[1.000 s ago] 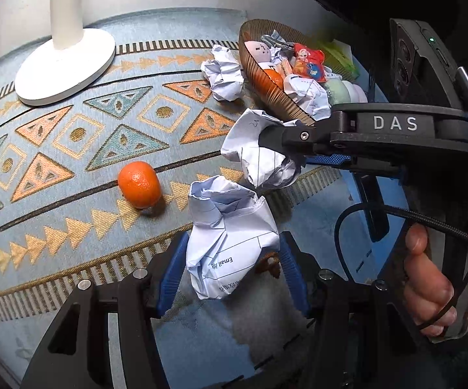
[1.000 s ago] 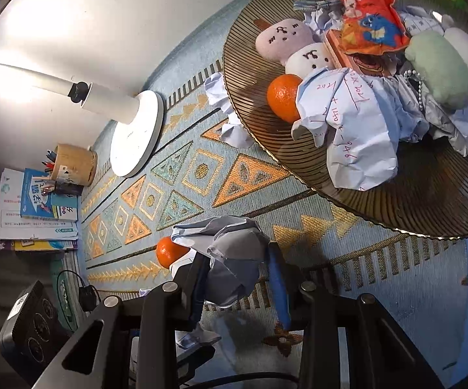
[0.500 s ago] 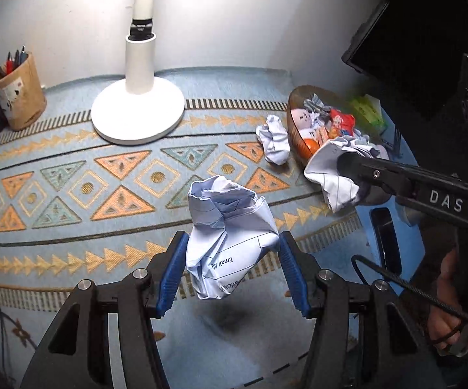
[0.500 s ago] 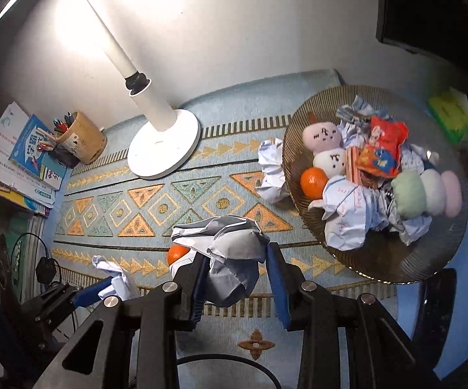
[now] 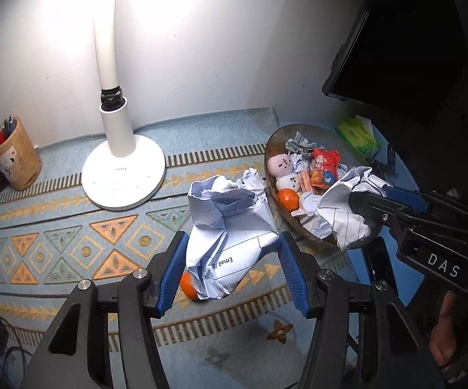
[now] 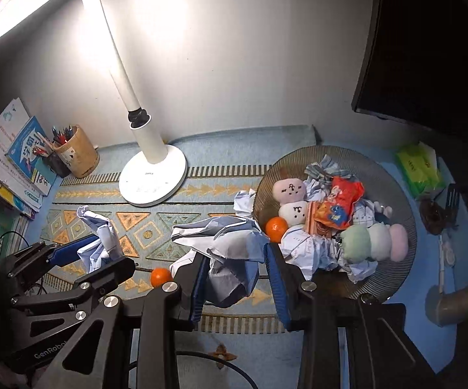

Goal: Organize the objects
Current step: 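Carry both paper balls over the glass plate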

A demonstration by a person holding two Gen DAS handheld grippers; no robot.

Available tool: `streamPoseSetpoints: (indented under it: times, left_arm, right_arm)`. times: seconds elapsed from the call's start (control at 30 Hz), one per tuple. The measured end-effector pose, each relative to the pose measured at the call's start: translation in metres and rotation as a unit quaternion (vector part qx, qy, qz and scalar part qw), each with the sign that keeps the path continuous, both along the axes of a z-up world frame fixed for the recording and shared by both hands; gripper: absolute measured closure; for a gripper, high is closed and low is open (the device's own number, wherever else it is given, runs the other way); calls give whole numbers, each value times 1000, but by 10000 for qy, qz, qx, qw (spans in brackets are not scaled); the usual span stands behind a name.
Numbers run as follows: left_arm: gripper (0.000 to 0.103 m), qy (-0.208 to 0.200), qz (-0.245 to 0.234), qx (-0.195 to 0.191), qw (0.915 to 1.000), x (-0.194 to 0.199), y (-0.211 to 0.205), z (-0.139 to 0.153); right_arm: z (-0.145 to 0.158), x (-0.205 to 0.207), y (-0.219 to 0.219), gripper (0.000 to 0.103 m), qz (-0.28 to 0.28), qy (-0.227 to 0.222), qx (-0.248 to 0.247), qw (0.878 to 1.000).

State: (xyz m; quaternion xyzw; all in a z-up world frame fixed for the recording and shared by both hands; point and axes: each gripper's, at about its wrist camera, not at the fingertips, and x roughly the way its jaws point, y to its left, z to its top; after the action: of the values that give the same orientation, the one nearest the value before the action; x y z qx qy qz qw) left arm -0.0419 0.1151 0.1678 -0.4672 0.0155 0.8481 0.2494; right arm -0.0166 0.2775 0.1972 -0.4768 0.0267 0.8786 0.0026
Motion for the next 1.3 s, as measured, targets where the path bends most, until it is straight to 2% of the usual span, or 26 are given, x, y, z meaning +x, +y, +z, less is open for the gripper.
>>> streamPoseSetpoints:
  times: [0.27,0.53,0.87,1.3]
  left_arm:
    - [49,226,-97,-374,9990,-12,49,15]
    - [49,290,-297,-458,9981,-18,93,24]
    - [49,197,-586,-561,9965,-25,140,15]
    - [49,-23,-639,-659,9958,-58,172,-8]
  right_arm:
    - [10,1,33,69,-355,114,63,9993]
    - [17,4,72,69,-782,193,116,9967]
    - [12,3,127,69,-1318,102,169,9911]
    - [-1,-27,168,69,-1471,-54,157,9890]
